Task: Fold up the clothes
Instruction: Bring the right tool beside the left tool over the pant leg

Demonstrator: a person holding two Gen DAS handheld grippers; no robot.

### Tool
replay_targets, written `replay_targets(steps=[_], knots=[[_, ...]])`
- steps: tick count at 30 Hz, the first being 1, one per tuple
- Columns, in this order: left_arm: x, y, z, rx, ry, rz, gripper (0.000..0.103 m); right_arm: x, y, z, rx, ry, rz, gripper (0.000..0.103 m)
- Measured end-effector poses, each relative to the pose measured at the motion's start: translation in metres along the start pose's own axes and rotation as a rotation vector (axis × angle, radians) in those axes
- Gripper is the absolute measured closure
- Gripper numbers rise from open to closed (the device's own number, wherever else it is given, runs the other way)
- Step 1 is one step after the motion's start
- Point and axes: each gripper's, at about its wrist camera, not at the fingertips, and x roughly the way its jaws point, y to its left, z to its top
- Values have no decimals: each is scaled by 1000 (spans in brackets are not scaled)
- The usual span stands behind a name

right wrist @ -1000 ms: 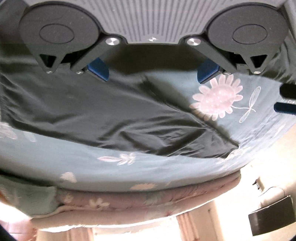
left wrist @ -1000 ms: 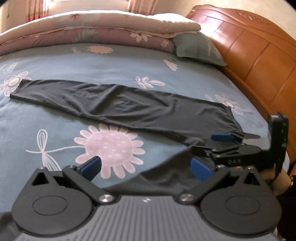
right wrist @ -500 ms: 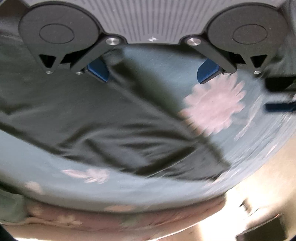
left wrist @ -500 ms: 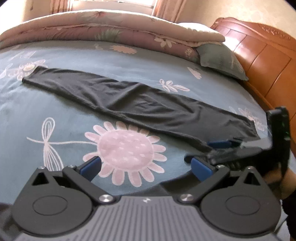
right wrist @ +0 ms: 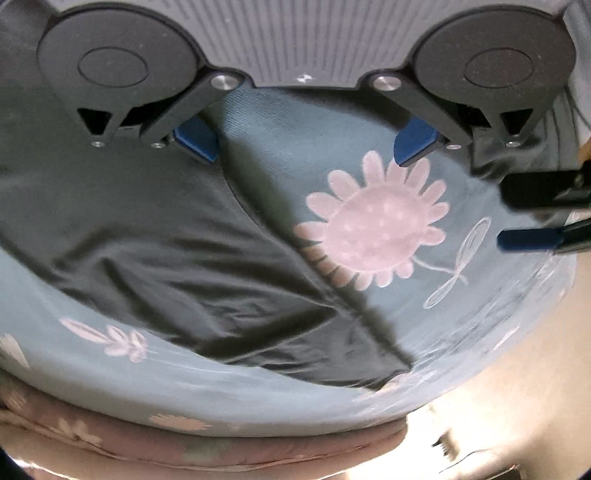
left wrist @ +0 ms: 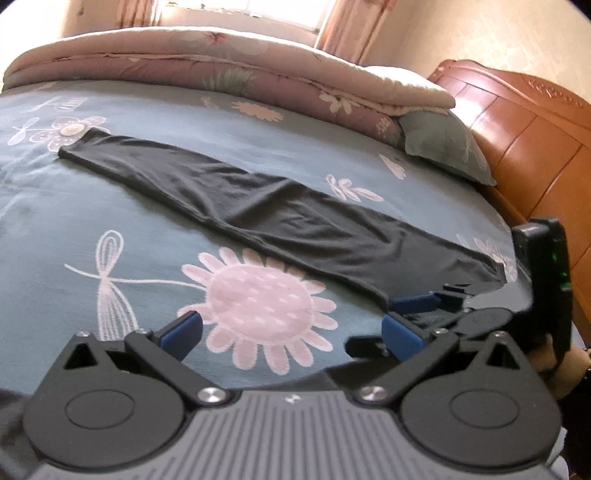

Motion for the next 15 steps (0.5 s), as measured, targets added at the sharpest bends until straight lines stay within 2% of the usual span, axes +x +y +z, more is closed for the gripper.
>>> replay_targets(steps=[3,5,7,10,13,15], knots=[[-1,3,0,-4,-6,-2,1,-5,-3,7,17,-78,-45,0],[-1,4,-1,-3,-7,-5,1,2,-5,10,40,-95,-84,0],[-1,4,-2,-4,-2,-5,1,17,-7,10,84,-59,-58,0],[-5,6,-2,-12,1,-27,0,20,-1,8,108,-55,-9,0],[-14,3,1,-18,-21,-33,1,2,-11,10,121,-70,6,0],[-21,-5,3,19,-36,-23,1,-22,-22,2,130,-104,-40,0]])
